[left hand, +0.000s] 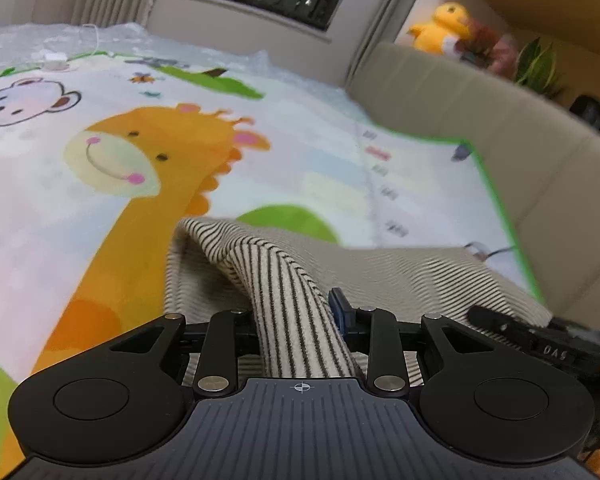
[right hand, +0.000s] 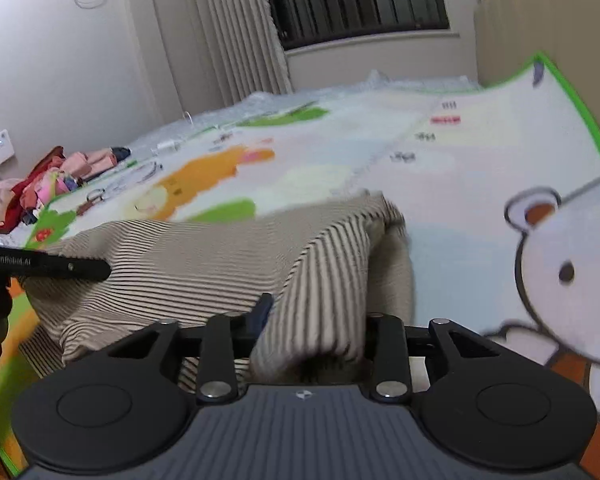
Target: Fold clothes
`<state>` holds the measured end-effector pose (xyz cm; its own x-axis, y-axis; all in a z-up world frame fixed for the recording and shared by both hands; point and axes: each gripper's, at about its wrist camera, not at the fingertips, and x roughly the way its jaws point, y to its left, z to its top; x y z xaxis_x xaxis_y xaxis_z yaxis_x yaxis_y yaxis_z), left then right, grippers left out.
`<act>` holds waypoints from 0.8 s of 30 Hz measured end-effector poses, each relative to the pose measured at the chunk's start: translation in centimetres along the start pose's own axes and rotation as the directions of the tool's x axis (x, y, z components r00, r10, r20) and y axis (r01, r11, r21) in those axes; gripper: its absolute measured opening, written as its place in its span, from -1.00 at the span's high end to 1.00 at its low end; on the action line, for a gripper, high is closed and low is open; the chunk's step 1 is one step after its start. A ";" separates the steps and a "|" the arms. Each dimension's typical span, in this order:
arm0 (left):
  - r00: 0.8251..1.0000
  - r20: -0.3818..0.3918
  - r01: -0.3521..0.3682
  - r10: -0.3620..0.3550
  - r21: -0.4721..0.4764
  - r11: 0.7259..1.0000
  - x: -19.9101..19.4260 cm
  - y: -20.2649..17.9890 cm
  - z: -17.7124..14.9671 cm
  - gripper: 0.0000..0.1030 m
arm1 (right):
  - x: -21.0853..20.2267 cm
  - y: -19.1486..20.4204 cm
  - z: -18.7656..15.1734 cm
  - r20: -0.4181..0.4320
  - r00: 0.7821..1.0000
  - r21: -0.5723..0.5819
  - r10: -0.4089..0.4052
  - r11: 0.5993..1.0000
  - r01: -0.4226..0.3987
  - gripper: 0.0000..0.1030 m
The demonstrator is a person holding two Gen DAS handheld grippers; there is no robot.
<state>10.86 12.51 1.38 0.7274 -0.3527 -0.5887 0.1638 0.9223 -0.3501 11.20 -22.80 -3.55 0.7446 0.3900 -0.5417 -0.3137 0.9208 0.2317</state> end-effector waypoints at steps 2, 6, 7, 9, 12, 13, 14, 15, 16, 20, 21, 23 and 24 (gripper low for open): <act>0.999 -0.041 -0.032 0.032 0.008 0.999 0.8 0.4 -1.1 0.31 | -0.7 -0.5 -0.3 -0.005 1.000 0.018 -0.005 1.000 0.005 -0.19; 0.997 -0.039 -0.061 0.060 -0.011 0.998 -0.5 1.5 -1.7 -0.07 | -3.0 -1.6 -0.3 0.011 0.999 0.029 -0.033 0.999 0.033 -0.30; 0.997 -0.033 -0.070 0.069 -0.015 0.997 -1.2 1.7 -1.6 -0.08 | -3.8 -1.8 -0.2 0.026 0.999 0.032 -0.045 0.998 0.044 -0.30; 0.997 -0.005 -0.080 0.080 0.010 0.997 -2.8 1.3 -1.3 -0.09 | -5.1 -1.7 0.4 0.071 0.996 0.035 -0.054 0.998 0.051 -0.30; 0.998 0.027 -0.056 0.055 0.052 0.997 -4.7 -0.2 -0.7 -0.19 | -6.1 -0.3 1.3 0.127 0.992 -0.006 0.003 1.000 -0.002 -0.30; 0.999 0.032 -0.036 0.034 0.067 0.997 -5.0 -0.9 -0.6 -0.26 | -6.4 0.2 1.6 0.144 0.989 -0.022 0.023 1.000 -0.020 -0.30; 1.000 0.026 -0.017 0.015 0.085 0.996 -4.9 -1.6 -0.5 -0.31 | -6.1 1.0 1.4 0.132 0.990 -0.051 0.055 0.998 -0.049 -0.30; 1.000 0.020 0.002 -0.004 0.102 0.995 -4.8 -2.3 -0.5 -0.38 | -5.8 1.8 1.2 0.119 0.989 -0.079 0.087 0.994 -0.078 -0.30; 1.000 0.008 0.015 -0.016 0.123 0.992 -4.3 -3.1 -0.8 -0.41 | -5.4 2.5 1.0 0.103 0.988 -0.108 0.117 0.989 -0.106 -0.30; 0.997 -0.081 0.000 0.014 0.173 0.985 -1.6 -4.3 -2.8 -0.42 | -2.5 4.6 -1.7 -0.040 0.997 -0.246 0.069 0.966 -0.077 -0.32; 0.996 -0.087 -0.002 0.019 0.189 0.982 -1.4 -4.3 -3.3 -0.43 | -2.5 4.8 -2.0 -0.037 0.997 -0.268 0.061 0.961 -0.069 -0.33; 0.994 -0.101 -0.006 0.029 0.219 0.976 -0.9 -4.2 -4.2 -0.43 | -2.4 5.2 -2.6 -0.032 0.998 -0.309 0.047 0.949 -0.055 -0.33; 0.995 -0.100 -0.007 0.031 0.234 0.972 -1.3 -4.3 -4.3 -0.44 | -2.8 4.7 -1.7 -0.029 0.997 -0.273 0.068 0.959 -0.073 -0.33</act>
<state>6.40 8.30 0.54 0.6620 -0.3376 -0.6692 0.3097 0.9362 -0.1659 6.63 -19.59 -2.32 0.7043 0.4513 -0.5480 -0.5162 0.8555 0.0410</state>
